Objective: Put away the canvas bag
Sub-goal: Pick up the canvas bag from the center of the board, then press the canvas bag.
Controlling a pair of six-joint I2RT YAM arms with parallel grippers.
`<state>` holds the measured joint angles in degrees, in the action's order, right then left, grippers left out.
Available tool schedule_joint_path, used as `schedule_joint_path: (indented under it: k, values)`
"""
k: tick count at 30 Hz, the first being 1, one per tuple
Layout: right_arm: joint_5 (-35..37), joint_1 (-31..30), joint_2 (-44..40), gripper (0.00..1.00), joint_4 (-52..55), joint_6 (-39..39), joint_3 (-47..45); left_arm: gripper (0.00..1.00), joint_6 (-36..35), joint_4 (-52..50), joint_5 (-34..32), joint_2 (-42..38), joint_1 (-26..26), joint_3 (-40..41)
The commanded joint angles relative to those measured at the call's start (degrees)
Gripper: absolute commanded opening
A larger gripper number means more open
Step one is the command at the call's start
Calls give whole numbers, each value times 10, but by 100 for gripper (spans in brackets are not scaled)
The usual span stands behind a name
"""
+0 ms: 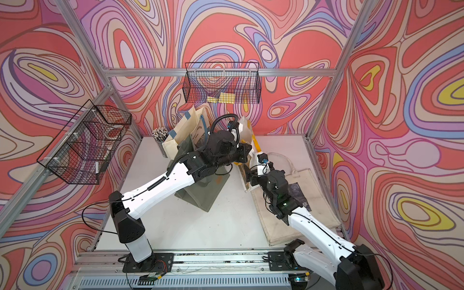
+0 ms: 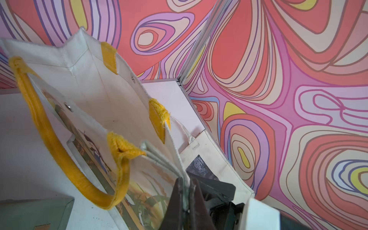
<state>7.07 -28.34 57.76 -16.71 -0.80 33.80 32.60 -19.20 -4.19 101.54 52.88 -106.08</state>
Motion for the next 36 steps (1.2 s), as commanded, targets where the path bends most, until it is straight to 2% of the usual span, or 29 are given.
schedule_joint_path:
  k: [1, 4, 6, 7, 9, 10, 11, 12, 15, 16, 21, 22, 23, 27, 28, 31, 36]
  values:
    - [1, -3, -10, 62, 11, 9, -17, 0, -27, 30, -20, -39, 1, -33]
    - [4, -4, -17, 44, 2, 21, -34, 0, -31, 30, -15, -39, 1, -45]
    - [10, -3, -21, 25, -12, 22, -48, 0, -35, 28, -15, -39, 1, -54]
    - [15, -3, -22, 23, -14, 22, -53, 0, -37, 26, -14, -38, 0, -59]
    - [14, -3, -20, 30, -9, 22, -56, 0, -38, 23, -13, -37, 1, -65]
    - [11, -4, -17, 42, -4, 24, -58, 0, -37, 23, -10, -37, 0, -68]
    - [10, -3, -13, 60, -3, 25, -61, 0, -35, 22, -6, -36, -1, -71]
    - [8, -4, -10, 67, -2, 27, -63, 0, -33, 21, -3, -35, -2, -74]
    - [4, -4, -1, 68, -11, 35, -71, 0, -26, 15, 9, -29, -4, -86]
    - [0, -3, 0, 66, -16, 35, -74, 0, -24, 14, 13, -28, -5, -88]
    - [-16, -3, -20, 27, -41, 34, -89, 0, -17, 5, 29, -21, -11, -99]
    - [-19, -3, -29, 16, -42, 31, -89, 0, -14, 3, 33, -19, -14, -101]
    - [-18, -4, -37, 1, -40, 28, -89, 0, -10, 0, 39, -16, -17, -103]
    - [7, -4, -58, 0, -4, 17, -73, 0, 4, -10, 50, -5, -24, -108]
    - [21, -4, -57, 0, 17, 15, -62, 7, 9, -12, 55, -2, -27, -111]
    - [91, -4, -44, 0, 92, 27, -17, 42, 15, -41, 56, 9, -33, -133]
    - [184, -3, -17, 0, 155, 56, 38, 65, 30, -90, 51, 12, -34, -146]
